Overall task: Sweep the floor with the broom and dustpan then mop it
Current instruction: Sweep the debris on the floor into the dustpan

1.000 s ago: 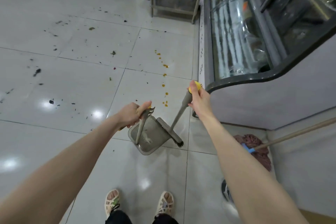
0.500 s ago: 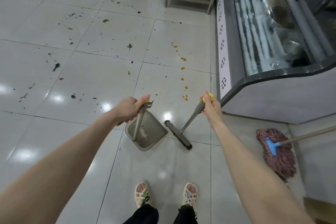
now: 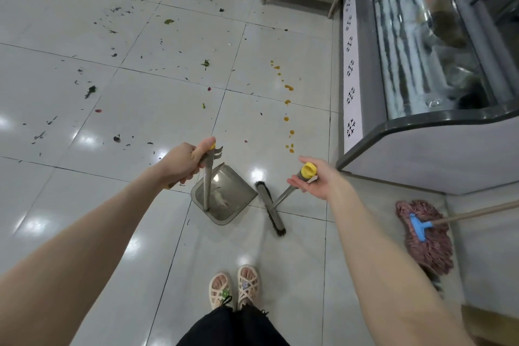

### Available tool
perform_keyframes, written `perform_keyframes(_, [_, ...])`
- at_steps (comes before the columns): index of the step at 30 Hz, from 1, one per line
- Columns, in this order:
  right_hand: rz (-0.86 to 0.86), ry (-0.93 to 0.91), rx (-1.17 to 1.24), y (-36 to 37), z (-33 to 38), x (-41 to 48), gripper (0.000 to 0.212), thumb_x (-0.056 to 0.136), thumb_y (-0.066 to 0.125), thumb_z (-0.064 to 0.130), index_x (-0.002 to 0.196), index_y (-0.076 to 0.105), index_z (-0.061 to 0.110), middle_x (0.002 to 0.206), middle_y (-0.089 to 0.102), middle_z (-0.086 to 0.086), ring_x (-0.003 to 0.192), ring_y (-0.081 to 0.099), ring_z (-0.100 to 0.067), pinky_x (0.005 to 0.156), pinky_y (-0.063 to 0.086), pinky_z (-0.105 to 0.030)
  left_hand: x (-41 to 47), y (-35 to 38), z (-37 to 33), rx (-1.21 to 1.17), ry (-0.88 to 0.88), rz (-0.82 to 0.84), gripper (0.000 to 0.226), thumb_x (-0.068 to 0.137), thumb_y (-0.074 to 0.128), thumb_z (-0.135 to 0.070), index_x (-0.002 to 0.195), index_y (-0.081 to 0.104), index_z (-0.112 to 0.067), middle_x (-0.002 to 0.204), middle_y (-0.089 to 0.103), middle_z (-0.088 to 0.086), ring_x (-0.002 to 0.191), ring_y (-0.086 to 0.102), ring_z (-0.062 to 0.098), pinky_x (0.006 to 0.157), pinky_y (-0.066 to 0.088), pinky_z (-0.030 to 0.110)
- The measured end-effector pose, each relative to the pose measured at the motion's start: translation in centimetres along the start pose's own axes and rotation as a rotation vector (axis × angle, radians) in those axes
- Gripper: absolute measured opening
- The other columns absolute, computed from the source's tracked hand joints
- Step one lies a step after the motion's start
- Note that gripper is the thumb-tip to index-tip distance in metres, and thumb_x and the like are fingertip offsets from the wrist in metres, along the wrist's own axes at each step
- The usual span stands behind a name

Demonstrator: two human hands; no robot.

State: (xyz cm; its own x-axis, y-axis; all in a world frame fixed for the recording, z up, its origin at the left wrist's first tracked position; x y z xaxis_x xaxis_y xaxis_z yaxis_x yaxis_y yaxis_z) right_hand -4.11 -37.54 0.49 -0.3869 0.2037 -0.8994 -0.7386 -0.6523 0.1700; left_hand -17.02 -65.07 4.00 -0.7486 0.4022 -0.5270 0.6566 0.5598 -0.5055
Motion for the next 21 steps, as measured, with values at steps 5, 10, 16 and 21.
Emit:
perform_keyframes(5, [0.034,0.039,-0.031,0.5,-1.1,1.2,0.02,0.084,0.064,0.001,0.096,0.049,0.004,0.12,0.04,-0.035,0.06,0.064,-0.023,0.044,0.052,-0.019,-0.7,0.1,0.0,-0.011,0.0,-0.016,0.064,0.092,0.034,-0.063,0.061,0.047,-0.008,0.052,0.042,0.003,0.042,0.037,0.019,0.04,0.033,0.023])
perform_keyframes(10, [0.02,0.016,-0.039,-0.1,0.5,0.6,0.014,0.084,0.058,0.0,0.089,0.047,0.006,0.1,0.044,-0.018,0.067,0.055,-0.021,0.038,0.045,-0.017,-1.3,0.0,-0.1,-0.014,-0.002,-0.032,0.063,0.093,0.033,-0.061,0.061,0.046,-0.009,0.053,0.042,0.005,0.04,0.037,0.018,0.038,0.033,0.022])
perform_keyframes(16, [-0.006,-0.036,-0.182,0.0,-0.7,0.2,0.017,0.088,0.054,-0.005,0.075,0.047,0.004,0.075,0.048,-0.011,0.06,0.053,-0.019,0.036,0.044,-0.015,-1.9,0.0,0.6,-0.002,0.009,-0.042,0.063,0.094,0.033,-0.06,0.06,0.047,-0.008,0.053,0.044,0.005,0.042,0.039,0.02,0.04,0.036,0.023])
perform_keyframes(21, [-0.102,-0.067,-0.184,0.9,-3.1,2.2,0.014,0.086,0.053,-0.01,0.076,0.051,0.0,0.079,0.052,-0.017,0.065,0.055,-0.021,0.036,0.045,-0.016,-1.6,-1.8,2.0,-0.001,0.013,-0.044,0.064,0.094,0.032,-0.059,0.06,0.048,-0.008,0.052,0.044,0.005,0.04,0.039,0.019,0.041,0.035,0.023])
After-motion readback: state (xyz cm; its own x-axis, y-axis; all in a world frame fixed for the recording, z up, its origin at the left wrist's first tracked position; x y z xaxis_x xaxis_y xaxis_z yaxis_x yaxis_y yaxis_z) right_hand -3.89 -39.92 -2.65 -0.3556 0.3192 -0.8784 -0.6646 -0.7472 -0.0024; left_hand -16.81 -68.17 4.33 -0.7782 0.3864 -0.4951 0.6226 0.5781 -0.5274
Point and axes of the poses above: each hand's wrist, its own x-axis towards the middle knuckle, its own y-axis out of the palm, z = x × y, the point moved 1 cm from there along x, towards the middle knuckle
